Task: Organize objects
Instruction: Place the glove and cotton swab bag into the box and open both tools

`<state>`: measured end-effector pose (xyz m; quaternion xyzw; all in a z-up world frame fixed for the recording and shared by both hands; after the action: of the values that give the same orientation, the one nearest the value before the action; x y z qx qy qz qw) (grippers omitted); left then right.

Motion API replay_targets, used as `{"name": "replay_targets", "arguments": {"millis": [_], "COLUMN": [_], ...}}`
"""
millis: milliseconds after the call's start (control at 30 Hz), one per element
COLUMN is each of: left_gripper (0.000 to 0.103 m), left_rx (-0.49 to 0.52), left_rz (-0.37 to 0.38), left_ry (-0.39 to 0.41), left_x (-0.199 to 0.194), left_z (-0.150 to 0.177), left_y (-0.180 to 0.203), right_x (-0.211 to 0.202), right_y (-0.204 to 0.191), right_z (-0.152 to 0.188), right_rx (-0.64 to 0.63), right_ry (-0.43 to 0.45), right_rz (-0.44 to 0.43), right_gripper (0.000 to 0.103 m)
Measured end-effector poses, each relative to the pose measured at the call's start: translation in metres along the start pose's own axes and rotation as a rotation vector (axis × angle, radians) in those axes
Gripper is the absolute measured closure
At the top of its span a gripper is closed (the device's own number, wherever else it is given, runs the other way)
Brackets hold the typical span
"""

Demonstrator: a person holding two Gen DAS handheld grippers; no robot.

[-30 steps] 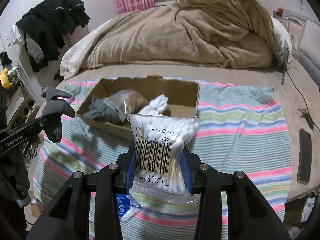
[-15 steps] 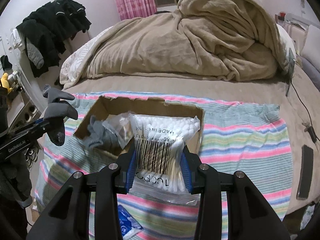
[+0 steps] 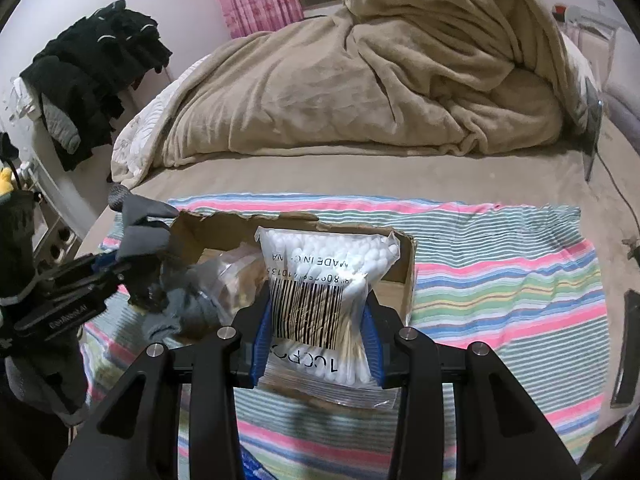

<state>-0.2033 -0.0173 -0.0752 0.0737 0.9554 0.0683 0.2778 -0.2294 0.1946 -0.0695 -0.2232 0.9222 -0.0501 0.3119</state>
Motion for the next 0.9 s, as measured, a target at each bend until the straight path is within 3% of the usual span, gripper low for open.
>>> {"name": "replay_targets", "arguments": {"millis": [333, 433, 633, 900], "left_gripper": [0.063, 0.046, 0.044, 0.035], "left_rx": [0.030, 0.027, 0.024, 0.011], "left_rz": [-0.041, -0.031, -0.025, -0.034], "left_ry": [-0.056, -0.062, -0.061, -0.050], "left_x": [0.026, 0.023, 0.010, -0.008], "left_z": [0.009, 0.008, 0.008, 0.008], "left_y": [-0.005, -0.003, 0.000, -0.003], "right_x": [0.020, 0.017, 0.010, 0.035], "right_y": [0.021, 0.024, 0.025, 0.038], "right_z": [0.002, 0.001, 0.000, 0.022], "right_rx": [0.055, 0.054, -0.006, -0.014], "right_ry": [-0.004, 0.010, 0.057, -0.014], "right_rz": [0.045, 0.064, 0.139, 0.172], "right_gripper": [0.055, 0.055, 0.055, 0.050]}}
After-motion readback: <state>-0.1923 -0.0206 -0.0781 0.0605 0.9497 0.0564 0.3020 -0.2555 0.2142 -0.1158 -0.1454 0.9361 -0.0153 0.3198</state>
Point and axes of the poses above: each gripper's, at about its wrist camera, not at the fingertips, and x roughly the way its jaws point, y to its right, z to its underside, the point moved 3 cm from there along x, roughly the way its jaws point, and after that the axes turned 13 degrees about y, right-handed, at the moved point
